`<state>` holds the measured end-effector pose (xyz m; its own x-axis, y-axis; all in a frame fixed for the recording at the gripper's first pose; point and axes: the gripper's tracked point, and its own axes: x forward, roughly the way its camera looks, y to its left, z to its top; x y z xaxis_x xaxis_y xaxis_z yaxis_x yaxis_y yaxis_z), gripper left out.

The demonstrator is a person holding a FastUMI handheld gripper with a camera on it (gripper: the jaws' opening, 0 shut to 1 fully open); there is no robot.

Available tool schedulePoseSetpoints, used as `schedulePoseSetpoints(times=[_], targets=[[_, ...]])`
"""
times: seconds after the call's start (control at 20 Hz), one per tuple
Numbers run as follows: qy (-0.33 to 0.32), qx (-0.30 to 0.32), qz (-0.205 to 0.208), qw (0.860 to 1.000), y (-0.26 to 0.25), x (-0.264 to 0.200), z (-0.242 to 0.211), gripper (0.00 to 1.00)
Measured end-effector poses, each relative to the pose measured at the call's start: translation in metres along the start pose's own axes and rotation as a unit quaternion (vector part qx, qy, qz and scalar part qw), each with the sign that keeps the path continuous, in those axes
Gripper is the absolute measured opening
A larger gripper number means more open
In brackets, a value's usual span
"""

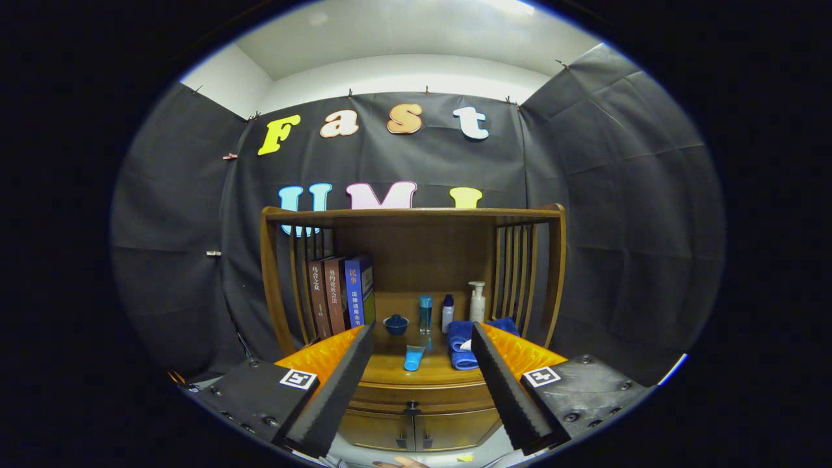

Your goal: Pull open the drawer, take out the items inside it, and place them on the countertop above the cabinet.

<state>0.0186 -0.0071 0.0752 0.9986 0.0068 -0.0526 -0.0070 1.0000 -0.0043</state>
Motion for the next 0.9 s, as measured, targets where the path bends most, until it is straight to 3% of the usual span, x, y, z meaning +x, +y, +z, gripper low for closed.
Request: schedulePoseSetpoints(times=[0.9], targets=[[-0.001,0.007,0.005,1.000,-0.0006,-0.0001,0.0023,1.00]])
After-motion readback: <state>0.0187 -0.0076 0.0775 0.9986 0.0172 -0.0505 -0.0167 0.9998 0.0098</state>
